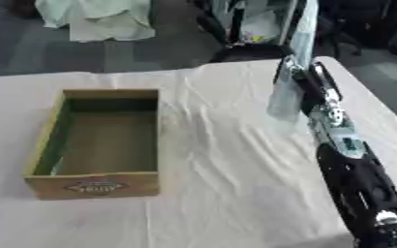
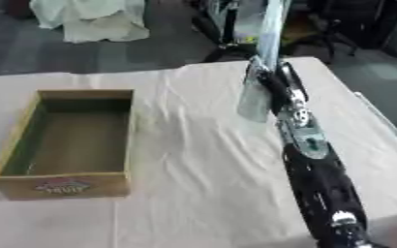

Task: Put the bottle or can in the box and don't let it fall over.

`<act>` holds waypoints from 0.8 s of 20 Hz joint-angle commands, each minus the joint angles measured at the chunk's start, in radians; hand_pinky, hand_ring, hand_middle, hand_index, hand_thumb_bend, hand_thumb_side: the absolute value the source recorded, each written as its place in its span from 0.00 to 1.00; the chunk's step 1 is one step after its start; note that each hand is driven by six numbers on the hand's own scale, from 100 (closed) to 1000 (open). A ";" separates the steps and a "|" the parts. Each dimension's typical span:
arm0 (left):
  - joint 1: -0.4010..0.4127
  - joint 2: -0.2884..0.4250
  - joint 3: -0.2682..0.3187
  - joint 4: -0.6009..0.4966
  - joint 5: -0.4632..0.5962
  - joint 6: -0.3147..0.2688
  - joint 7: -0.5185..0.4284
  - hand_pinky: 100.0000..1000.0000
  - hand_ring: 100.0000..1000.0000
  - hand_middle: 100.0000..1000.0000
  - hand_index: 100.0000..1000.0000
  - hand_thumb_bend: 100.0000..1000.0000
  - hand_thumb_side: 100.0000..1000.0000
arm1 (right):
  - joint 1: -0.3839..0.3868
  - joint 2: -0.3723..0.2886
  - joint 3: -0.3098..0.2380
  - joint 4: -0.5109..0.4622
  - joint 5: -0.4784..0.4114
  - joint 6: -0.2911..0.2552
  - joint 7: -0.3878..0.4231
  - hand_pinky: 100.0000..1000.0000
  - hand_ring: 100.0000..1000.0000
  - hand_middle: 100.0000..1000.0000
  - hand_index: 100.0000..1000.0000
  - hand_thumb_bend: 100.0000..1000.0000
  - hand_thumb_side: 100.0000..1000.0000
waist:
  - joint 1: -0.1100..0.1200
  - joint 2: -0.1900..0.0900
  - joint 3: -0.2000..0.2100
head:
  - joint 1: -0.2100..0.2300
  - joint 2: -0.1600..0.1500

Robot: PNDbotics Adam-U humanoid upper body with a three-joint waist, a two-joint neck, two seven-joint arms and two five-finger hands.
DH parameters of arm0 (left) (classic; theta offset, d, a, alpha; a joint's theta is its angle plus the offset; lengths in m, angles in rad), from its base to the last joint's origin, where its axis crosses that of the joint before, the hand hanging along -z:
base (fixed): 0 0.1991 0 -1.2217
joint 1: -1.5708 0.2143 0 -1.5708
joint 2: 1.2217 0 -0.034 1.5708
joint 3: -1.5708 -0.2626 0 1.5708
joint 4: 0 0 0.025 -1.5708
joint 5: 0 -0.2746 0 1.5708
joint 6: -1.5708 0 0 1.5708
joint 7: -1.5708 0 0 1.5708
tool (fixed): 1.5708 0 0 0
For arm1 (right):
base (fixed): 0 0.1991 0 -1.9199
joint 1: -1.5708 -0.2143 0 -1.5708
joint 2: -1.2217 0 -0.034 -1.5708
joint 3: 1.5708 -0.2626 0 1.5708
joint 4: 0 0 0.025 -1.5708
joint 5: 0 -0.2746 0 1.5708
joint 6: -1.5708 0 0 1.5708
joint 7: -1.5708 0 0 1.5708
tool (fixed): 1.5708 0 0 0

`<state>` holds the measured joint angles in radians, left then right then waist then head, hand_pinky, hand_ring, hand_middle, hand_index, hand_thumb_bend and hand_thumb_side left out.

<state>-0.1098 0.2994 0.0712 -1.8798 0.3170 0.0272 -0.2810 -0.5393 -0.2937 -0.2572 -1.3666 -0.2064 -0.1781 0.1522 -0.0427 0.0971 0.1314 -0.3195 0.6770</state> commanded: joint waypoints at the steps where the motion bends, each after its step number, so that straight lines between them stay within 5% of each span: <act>1: -0.014 0.010 0.000 -0.010 0.008 0.004 -0.001 1.00 1.00 1.00 0.74 0.00 0.80 | -0.069 0.021 0.025 -0.042 0.041 0.013 -0.003 0.03 0.06 0.04 0.06 0.00 0.41 | 0.002 -0.016 0.004 | 0.000 0.005; 8: -0.023 0.004 -0.002 -0.010 0.014 0.008 -0.003 1.00 1.00 1.00 0.74 0.00 0.79 | -0.195 0.202 0.068 -0.093 0.129 0.019 -0.026 0.03 0.06 0.03 0.06 0.00 0.41 | 0.003 -0.014 0.015 | -0.008 0.000; 16: -0.041 -0.009 -0.007 -0.010 0.026 0.018 -0.006 1.00 1.00 1.00 0.74 0.01 0.79 | -0.287 0.412 0.106 -0.122 0.354 -0.031 -0.045 0.05 0.07 0.03 0.07 0.00 0.41 | 0.007 -0.010 0.034 | -0.019 0.001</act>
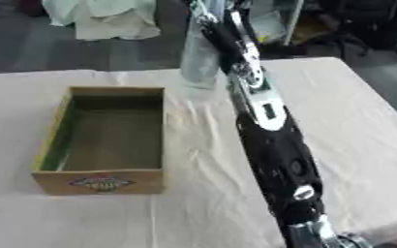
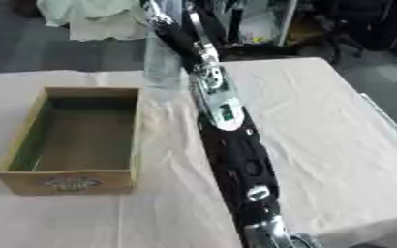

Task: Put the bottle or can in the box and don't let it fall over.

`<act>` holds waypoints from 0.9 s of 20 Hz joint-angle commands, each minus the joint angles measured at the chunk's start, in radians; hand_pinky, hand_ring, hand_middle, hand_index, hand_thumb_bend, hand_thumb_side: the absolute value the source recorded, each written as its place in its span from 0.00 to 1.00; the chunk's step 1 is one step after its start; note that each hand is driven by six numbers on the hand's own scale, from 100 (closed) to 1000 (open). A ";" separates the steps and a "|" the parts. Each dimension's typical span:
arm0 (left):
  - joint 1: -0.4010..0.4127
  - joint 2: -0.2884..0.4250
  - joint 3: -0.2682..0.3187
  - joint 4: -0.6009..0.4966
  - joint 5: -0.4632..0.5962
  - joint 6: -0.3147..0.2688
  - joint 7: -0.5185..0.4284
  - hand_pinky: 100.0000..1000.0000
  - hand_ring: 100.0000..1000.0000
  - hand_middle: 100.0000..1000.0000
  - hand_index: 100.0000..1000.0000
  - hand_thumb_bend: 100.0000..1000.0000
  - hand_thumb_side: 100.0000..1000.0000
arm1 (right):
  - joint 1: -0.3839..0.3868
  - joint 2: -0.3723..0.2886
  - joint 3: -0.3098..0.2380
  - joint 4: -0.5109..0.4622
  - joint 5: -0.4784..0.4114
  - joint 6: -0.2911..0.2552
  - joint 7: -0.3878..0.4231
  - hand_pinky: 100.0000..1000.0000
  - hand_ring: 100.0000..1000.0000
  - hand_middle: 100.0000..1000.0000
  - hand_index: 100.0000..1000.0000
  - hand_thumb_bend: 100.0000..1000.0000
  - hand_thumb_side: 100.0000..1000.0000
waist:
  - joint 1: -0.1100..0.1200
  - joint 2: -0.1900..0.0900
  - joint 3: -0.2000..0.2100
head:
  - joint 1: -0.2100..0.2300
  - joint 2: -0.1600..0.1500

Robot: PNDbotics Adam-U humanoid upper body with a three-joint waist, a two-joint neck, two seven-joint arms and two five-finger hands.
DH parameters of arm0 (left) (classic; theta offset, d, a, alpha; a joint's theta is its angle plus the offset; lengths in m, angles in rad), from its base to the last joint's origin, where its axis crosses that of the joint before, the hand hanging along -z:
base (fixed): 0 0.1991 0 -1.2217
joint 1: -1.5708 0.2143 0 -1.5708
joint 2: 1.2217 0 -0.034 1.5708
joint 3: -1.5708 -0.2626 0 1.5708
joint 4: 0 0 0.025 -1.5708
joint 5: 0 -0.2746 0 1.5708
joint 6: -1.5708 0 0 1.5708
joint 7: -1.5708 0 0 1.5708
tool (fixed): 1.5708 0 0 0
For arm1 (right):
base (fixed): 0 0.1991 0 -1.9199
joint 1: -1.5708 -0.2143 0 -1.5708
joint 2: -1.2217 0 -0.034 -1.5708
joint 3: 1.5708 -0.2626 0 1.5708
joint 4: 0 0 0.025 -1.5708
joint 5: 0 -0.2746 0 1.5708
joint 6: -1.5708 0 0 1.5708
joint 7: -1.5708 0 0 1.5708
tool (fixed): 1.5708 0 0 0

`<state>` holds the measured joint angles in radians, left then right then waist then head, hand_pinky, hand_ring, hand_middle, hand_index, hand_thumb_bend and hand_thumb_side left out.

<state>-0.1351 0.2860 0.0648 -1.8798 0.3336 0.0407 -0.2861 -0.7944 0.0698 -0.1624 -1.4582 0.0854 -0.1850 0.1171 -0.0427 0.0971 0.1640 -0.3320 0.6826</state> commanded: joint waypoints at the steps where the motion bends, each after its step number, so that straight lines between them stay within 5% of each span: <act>1: -0.019 0.002 0.000 -0.010 0.011 0.006 -0.001 1.00 1.00 1.00 0.74 0.01 0.79 | -0.036 0.071 0.015 -0.030 0.090 -0.034 -0.017 0.05 0.08 0.03 0.07 0.00 0.41 | 0.008 -0.009 0.004 | -0.008 -0.006; 13: -0.046 -0.018 -0.004 -0.010 0.031 0.017 -0.001 1.00 1.00 1.00 0.74 0.02 0.79 | 0.018 0.278 0.047 0.026 0.355 -0.194 -0.064 0.09 0.13 0.07 0.08 0.00 0.41 | 0.017 -0.001 0.026 | -0.035 -0.020; 14: -0.048 -0.019 -0.004 -0.010 0.032 0.018 -0.001 1.00 1.00 1.00 0.74 0.02 0.79 | 0.025 0.290 0.046 0.039 0.377 -0.201 -0.066 0.10 0.13 0.07 0.09 0.00 0.32 | 0.018 0.000 0.026 | -0.034 -0.021; 15: -0.050 -0.020 -0.004 -0.010 0.033 0.019 0.000 1.00 1.00 1.00 0.74 0.02 0.79 | 0.032 0.301 0.045 0.052 0.400 -0.206 -0.069 0.10 0.14 0.08 0.09 0.00 0.41 | 0.018 0.001 0.028 | -0.035 -0.022; 18: -0.058 -0.026 -0.003 -0.009 0.036 0.021 0.002 1.00 1.00 1.00 0.74 0.02 0.79 | 0.057 0.341 0.040 0.075 0.467 -0.216 -0.085 0.10 0.14 0.08 0.09 0.00 0.41 | 0.022 0.007 0.036 | -0.041 -0.028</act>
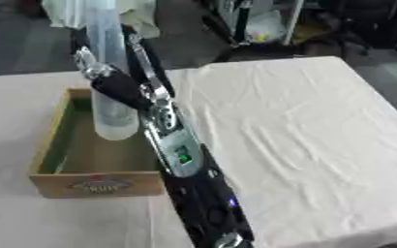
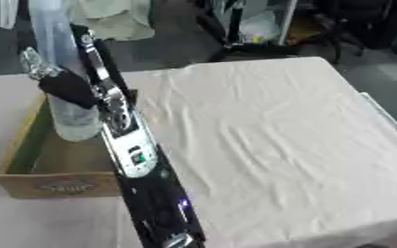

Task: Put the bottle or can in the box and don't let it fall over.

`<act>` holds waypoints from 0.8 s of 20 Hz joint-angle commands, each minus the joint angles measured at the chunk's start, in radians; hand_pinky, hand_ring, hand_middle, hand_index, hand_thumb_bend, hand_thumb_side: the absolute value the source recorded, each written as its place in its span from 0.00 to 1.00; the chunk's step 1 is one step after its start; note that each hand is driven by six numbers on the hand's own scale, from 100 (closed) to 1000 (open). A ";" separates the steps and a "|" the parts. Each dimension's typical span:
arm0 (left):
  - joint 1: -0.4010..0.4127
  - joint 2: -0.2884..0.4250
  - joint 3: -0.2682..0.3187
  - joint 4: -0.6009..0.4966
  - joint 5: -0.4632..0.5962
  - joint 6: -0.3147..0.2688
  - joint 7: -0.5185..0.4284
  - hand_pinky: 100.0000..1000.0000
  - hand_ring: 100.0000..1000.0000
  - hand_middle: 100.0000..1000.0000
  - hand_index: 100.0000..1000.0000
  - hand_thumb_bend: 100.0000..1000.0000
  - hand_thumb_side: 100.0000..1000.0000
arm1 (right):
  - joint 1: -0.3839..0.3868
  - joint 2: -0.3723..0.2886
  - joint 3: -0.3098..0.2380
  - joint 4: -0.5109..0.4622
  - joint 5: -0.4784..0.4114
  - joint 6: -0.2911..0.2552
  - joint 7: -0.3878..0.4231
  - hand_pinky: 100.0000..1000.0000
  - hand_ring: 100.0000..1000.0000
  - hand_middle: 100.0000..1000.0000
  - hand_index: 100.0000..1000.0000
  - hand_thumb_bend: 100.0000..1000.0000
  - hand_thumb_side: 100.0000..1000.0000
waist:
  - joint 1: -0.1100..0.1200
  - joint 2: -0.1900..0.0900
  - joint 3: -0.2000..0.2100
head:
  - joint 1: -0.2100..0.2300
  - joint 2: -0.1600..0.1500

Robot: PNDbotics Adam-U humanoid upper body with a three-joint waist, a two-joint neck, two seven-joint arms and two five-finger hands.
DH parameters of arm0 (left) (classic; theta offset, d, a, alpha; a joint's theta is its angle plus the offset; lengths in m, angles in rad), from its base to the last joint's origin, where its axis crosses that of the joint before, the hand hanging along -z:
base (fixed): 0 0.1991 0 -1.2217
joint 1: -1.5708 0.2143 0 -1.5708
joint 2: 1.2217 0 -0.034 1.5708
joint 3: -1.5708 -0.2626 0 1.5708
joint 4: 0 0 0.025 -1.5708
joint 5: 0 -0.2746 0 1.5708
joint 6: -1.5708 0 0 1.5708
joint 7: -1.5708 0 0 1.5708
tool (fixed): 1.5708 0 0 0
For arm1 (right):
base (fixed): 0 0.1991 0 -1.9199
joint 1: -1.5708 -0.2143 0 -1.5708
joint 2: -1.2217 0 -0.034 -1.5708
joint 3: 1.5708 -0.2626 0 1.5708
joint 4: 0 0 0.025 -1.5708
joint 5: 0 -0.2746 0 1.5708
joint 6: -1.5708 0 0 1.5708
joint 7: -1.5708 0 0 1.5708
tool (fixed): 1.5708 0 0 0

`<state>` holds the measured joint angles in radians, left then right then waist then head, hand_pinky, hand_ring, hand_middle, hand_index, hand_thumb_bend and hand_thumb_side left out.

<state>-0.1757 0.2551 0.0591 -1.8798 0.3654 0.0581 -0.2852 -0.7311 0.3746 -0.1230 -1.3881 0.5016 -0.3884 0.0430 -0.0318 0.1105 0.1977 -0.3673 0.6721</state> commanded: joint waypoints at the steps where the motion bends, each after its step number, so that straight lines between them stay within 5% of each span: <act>1: -0.020 0.003 0.002 -0.009 0.006 0.004 0.002 1.00 1.00 1.00 0.74 0.02 0.79 | 0.002 0.052 0.000 0.008 0.069 -0.014 -0.015 0.10 0.14 0.08 0.09 0.00 0.41 | 0.012 -0.004 0.005 | -0.008 -0.018; 10: -0.051 -0.021 0.000 -0.014 0.024 0.010 0.023 1.00 1.00 1.00 0.74 0.03 0.78 | 0.066 0.182 0.010 -0.046 0.239 -0.039 -0.062 0.12 0.16 0.11 0.09 0.00 0.41 | 0.023 0.021 0.037 | -0.047 -0.037; 16: -0.070 -0.036 -0.003 -0.016 0.038 0.018 0.042 1.00 1.00 1.00 0.74 0.04 0.79 | 0.108 0.200 0.014 -0.096 0.291 -0.048 -0.090 0.16 0.20 0.16 0.12 0.00 0.41 | 0.029 0.033 0.058 | -0.078 -0.053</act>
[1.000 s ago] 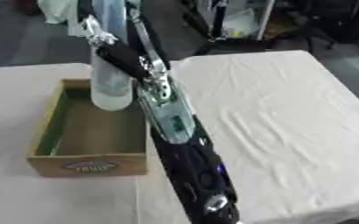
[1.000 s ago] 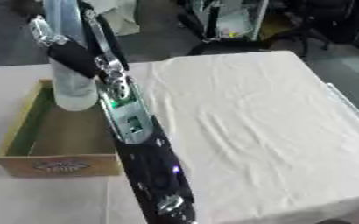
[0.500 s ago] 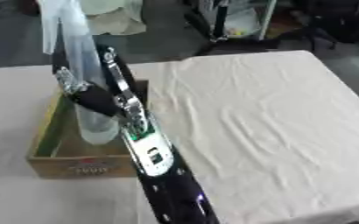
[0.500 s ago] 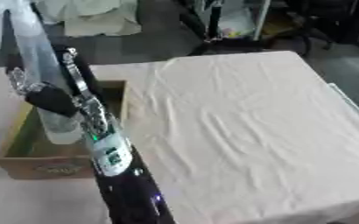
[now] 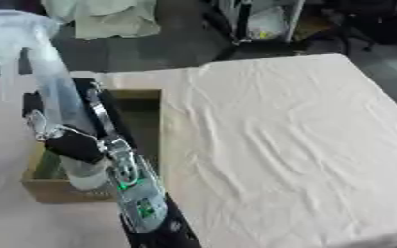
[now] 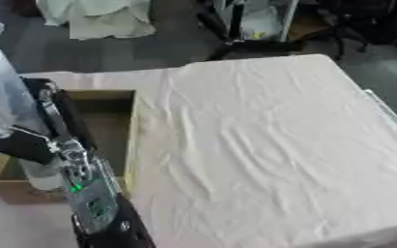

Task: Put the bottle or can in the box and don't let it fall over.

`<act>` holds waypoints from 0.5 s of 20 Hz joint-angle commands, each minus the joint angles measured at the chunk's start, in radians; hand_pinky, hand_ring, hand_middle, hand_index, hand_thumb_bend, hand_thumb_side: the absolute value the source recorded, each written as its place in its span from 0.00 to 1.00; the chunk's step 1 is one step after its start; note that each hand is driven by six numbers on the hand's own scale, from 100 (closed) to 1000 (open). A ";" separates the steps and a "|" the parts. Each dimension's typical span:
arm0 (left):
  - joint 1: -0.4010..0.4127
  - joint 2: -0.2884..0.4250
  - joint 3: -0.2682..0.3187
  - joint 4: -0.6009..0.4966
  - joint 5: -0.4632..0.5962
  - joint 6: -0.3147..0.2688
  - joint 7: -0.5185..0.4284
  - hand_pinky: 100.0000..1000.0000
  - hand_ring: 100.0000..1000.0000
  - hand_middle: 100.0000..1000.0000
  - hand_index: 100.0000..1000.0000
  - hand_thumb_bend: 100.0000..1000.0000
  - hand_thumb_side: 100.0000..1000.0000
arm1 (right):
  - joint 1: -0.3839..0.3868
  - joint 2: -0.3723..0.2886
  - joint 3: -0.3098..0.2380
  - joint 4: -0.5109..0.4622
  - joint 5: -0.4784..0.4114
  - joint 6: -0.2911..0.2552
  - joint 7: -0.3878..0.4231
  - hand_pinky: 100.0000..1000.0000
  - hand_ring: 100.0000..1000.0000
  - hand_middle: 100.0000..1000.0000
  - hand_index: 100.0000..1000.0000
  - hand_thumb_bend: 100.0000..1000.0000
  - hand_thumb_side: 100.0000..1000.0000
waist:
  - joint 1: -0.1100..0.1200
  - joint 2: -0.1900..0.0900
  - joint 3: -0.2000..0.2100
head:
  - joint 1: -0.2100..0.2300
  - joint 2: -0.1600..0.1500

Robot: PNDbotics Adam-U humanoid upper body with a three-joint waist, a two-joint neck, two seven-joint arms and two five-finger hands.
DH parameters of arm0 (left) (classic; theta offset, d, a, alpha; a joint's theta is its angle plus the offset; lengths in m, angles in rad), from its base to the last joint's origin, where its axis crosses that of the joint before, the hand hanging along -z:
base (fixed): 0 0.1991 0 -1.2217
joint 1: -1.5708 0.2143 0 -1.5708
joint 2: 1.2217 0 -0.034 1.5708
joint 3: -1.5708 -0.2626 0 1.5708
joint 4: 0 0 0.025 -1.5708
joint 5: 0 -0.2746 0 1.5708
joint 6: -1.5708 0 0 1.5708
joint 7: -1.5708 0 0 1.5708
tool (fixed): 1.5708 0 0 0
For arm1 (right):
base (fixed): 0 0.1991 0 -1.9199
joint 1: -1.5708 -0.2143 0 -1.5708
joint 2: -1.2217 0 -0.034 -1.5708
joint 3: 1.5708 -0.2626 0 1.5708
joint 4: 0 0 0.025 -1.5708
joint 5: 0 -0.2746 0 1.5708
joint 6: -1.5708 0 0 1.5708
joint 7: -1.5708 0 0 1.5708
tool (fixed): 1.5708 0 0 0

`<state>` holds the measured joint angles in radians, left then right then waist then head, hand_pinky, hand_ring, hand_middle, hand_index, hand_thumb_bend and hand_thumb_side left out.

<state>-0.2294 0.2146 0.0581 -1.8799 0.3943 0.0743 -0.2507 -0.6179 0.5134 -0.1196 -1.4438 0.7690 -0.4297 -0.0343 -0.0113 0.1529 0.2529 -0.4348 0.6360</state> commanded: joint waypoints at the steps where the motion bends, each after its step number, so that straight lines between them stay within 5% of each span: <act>1: -0.018 0.004 -0.003 -0.017 0.010 0.003 0.009 1.00 1.00 1.00 0.74 0.04 0.79 | 0.001 0.061 0.009 -0.046 0.036 -0.011 -0.015 0.17 0.21 0.16 0.12 0.00 0.41 | 0.009 -0.008 0.004 | -0.013 -0.018; 10: -0.013 0.004 -0.003 -0.018 0.004 0.002 0.007 1.00 1.00 1.00 0.74 0.04 0.79 | 0.018 0.062 -0.011 -0.079 0.062 0.014 -0.047 0.16 0.20 0.16 0.12 0.00 0.41 | 0.013 -0.001 -0.003 | -0.025 -0.027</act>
<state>-0.2339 0.2114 0.0531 -1.8801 0.3953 0.0783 -0.2422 -0.5808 0.5125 -0.1341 -1.4915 0.8370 -0.4243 -0.0758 -0.0071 0.1601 0.2505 -0.4534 0.6210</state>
